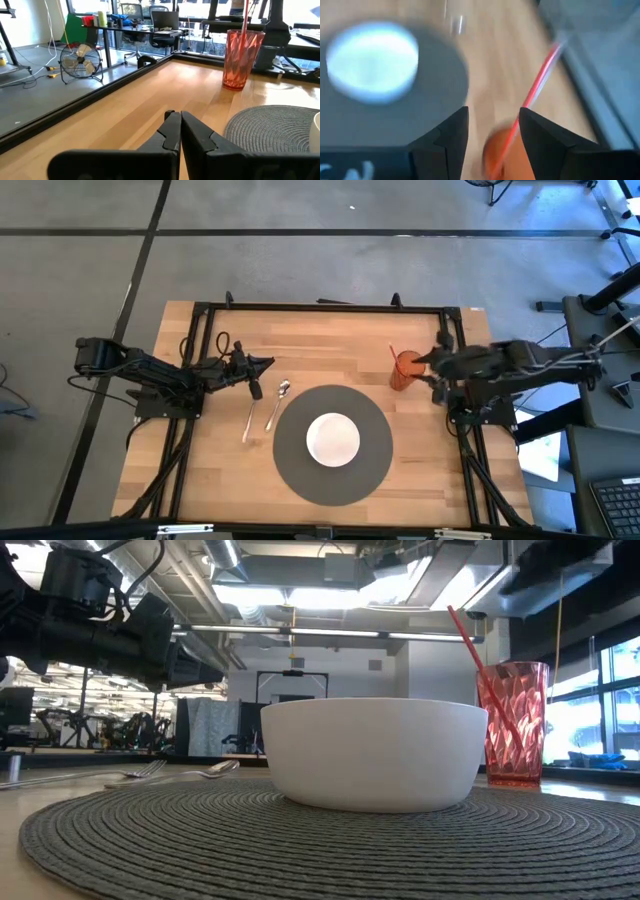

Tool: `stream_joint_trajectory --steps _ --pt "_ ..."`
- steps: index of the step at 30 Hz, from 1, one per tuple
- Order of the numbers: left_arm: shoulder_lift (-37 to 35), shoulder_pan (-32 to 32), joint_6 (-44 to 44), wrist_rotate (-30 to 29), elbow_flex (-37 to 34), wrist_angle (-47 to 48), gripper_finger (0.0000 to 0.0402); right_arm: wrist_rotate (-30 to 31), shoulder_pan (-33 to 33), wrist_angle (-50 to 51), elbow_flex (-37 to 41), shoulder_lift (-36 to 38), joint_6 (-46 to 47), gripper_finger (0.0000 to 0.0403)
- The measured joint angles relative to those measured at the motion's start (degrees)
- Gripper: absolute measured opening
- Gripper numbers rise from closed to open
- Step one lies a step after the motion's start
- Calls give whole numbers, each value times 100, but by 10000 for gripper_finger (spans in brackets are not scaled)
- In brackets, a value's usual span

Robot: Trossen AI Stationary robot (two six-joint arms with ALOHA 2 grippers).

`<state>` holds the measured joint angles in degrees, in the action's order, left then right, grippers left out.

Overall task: Pick & Place Utensil
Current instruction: Put the brown cup on the gray mat to the top right of the white bowl

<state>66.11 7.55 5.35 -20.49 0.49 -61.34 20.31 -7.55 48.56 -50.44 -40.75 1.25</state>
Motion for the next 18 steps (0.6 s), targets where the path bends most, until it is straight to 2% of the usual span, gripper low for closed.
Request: stream_joint_trajectory --steps 3,6,12,18 --pt "0 0 0 0 0 -2 6 -48 -90 1242 -543 -694 402 175" --pt "0 0 17 0 0 -2 6 -57 -97 1969 -807 -1289 694 175" --pt "0 0 94 47 0 7 6 -49 -97 2231 -929 -1836 715 175" --pt "0 0 95 57 0 33 6 -192 -97 2362 -929 -1972 728 175"
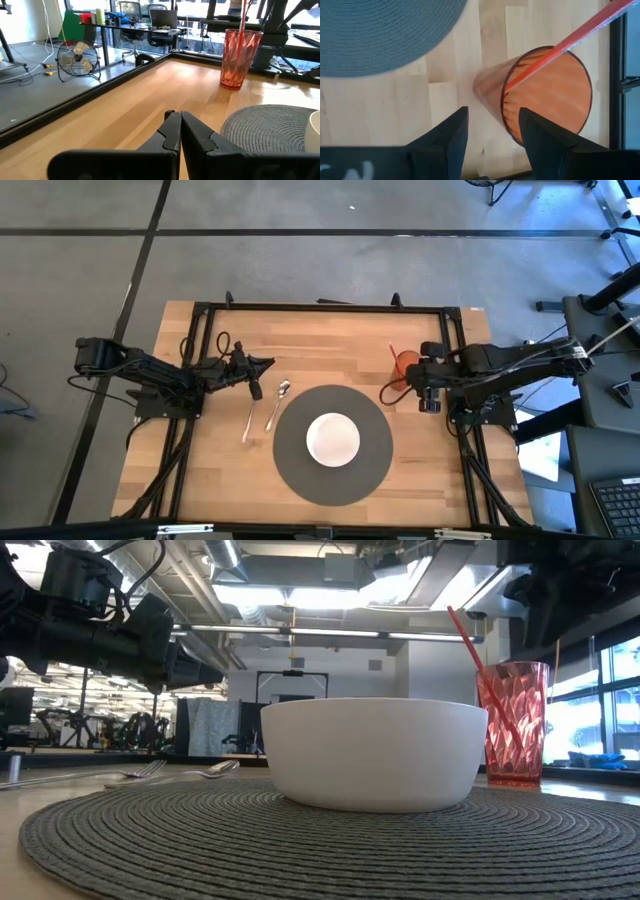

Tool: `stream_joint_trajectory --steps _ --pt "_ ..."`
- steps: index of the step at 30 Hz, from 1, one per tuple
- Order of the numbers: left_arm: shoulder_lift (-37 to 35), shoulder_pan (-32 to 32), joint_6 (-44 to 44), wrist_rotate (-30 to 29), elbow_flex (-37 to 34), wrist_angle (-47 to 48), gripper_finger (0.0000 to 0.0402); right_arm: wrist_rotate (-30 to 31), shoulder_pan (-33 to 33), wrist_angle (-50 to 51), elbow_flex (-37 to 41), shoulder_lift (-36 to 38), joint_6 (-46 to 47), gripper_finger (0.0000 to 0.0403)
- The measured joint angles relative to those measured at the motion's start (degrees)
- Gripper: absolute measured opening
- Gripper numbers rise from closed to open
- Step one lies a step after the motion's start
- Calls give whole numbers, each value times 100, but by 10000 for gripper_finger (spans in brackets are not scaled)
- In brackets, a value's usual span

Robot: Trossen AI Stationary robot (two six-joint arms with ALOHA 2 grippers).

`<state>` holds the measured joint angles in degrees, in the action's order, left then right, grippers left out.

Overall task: Pick & Place Utensil
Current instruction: Put the brown cup on the gray mat to the top right of the white bowl

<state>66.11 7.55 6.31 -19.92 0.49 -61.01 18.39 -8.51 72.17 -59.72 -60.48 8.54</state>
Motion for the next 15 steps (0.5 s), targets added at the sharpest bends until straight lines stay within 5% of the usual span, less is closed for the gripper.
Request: stream_joint_trajectory --steps 15 --pt "0 0 2 7 0 0 6 50 9 57 4 -264 -128 175"
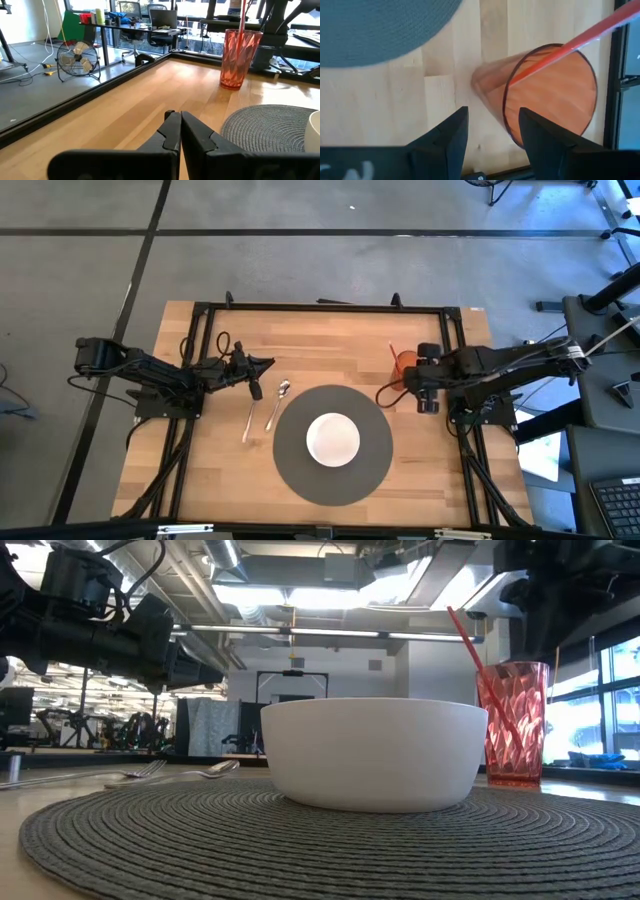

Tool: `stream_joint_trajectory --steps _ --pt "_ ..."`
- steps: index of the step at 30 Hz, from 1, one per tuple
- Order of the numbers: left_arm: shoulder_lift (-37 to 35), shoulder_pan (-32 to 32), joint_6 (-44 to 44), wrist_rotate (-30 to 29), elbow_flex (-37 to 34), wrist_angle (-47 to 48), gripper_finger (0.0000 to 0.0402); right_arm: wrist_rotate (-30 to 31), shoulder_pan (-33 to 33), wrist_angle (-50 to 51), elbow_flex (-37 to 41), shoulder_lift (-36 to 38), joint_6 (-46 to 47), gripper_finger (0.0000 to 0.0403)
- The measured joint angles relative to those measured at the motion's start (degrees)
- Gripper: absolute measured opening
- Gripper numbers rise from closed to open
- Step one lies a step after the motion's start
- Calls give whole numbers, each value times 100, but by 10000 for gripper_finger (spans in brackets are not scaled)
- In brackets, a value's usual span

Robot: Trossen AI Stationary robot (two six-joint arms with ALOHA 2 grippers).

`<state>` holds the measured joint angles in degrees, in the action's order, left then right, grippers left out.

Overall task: Pick & Place Utensil
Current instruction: Put the brown cup on the gray mat to the top right of the white bowl

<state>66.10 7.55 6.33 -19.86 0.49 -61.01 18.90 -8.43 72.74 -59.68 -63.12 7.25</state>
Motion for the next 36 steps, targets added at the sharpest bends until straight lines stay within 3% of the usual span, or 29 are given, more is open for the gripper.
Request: stream_joint_trajectory --steps 12,21,36 --pt "0 0 52 4 0 0 6 425 77 110 2 -480 8 175" --pt "0 0 57 4 0 0 6 340 358 85 4 -589 -57 171" --pt "0 0 61 2 0 0 6 -252 409 4 7 -589 -315 41"
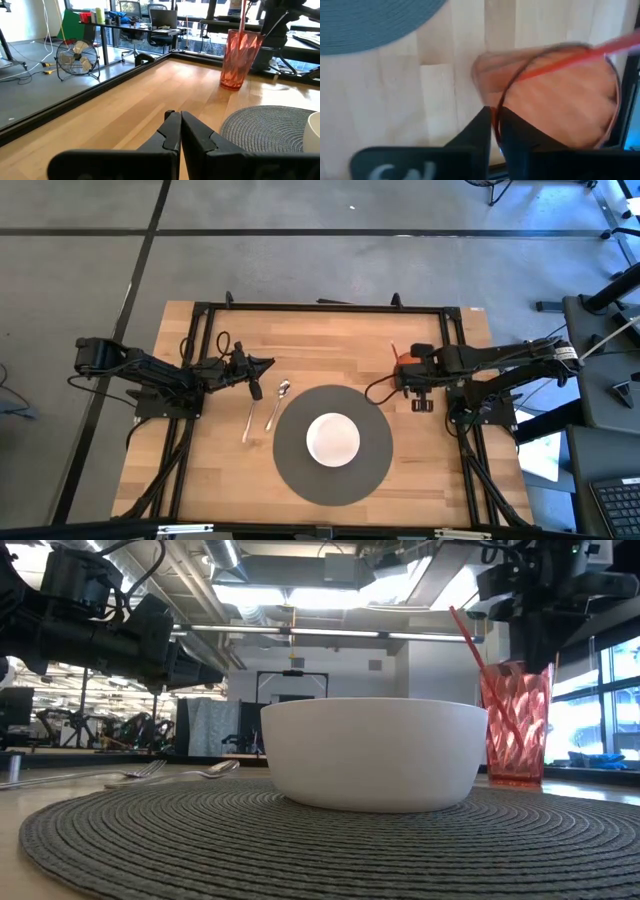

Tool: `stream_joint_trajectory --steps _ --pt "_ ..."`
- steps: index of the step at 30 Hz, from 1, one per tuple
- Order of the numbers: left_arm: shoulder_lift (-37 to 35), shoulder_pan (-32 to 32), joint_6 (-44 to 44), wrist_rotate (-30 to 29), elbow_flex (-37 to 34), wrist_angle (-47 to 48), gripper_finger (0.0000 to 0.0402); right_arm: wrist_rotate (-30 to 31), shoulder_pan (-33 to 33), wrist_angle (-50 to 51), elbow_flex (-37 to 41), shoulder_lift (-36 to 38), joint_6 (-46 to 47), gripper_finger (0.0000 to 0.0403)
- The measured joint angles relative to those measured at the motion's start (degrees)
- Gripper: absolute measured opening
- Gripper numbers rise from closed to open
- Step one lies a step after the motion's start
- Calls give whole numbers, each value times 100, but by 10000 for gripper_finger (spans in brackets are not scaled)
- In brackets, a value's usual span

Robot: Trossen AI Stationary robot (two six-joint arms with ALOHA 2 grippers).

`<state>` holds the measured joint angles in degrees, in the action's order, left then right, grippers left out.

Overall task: Pick & Place Utensil
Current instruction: Put the brown cup on the gray mat to the top right of the white bowl

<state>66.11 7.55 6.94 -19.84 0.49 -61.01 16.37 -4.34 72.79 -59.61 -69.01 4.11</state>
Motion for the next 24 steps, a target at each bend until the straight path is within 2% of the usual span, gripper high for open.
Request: stream_joint_trajectory --steps 4,11,18,24 --pt "0 0 0 0 0 0 6 -6 -1 -21 4 0 -190 11" --pt "0 0 -1 0 0 -1 6 -91 0 -87 -280 -2 -502 11" --pt "0 0 -4 -2 0 -2 6 -1247 -415 -444 -1025 0 -154 7" --pt "0 0 -3 0 0 -2 6 -1347 -1087 -537 -1078 -372 261 7"
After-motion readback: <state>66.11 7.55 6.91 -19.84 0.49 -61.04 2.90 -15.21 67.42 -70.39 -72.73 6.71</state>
